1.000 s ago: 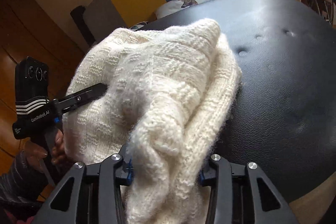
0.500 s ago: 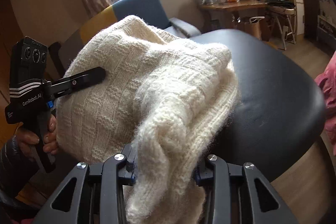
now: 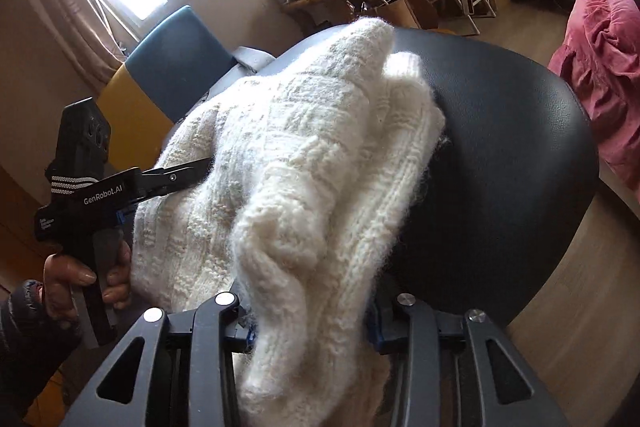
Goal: Fold clothes
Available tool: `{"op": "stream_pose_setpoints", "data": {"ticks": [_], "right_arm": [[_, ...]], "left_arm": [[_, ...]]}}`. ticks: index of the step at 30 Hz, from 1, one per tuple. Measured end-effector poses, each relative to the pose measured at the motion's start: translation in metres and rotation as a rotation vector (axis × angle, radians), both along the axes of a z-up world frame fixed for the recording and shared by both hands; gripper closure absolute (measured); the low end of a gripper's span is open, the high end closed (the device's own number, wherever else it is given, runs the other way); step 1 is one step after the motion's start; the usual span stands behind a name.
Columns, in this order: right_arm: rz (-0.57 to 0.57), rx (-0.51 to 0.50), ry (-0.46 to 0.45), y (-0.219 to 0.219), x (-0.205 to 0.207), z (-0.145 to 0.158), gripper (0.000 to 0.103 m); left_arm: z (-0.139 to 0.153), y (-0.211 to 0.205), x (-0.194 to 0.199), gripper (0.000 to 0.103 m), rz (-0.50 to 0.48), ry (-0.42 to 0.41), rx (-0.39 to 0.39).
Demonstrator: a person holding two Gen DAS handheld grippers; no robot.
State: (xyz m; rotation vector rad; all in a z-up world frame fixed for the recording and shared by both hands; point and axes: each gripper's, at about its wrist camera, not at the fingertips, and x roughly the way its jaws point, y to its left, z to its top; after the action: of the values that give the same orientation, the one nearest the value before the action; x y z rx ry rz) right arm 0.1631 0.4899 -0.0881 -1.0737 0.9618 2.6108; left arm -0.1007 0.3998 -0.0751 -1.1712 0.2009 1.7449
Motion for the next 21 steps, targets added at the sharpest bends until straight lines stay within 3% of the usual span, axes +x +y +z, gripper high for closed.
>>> {"op": "stream_pose_setpoints", "data": {"ticks": [6, 10, 13, 15, 18, 21], "right_arm": [[-0.006, -0.05, 0.04, 0.007, 0.025, 0.002, 0.056], [-0.003, 0.181, 0.125, 0.001, 0.027, 0.036, 0.056], [0.031, 0.385, 0.196, -0.021, 0.028, 0.075, 0.059], [0.104, 0.464, 0.228, -0.037, 0.017, 0.09, 0.061], [0.217, 0.48, 0.124, -0.052, -0.014, 0.073, 0.068], [0.267, 0.409, -0.036, -0.051, -0.024, 0.021, 0.077]], "left_arm": [[0.013, -0.009, 0.004, 0.028, 0.043, 0.012, 0.01], [0.04, -0.028, 0.018, 0.028, 0.093, 0.147, 0.045], [0.054, -0.038, 0.031, 0.025, 0.084, 0.175, 0.099], [0.058, -0.04, 0.043, 0.025, 0.06, 0.196, 0.118], [0.048, -0.042, 0.057, 0.025, 0.021, 0.183, 0.089], [0.03, -0.042, 0.066, 0.025, 0.012, 0.168, 0.029]]}}
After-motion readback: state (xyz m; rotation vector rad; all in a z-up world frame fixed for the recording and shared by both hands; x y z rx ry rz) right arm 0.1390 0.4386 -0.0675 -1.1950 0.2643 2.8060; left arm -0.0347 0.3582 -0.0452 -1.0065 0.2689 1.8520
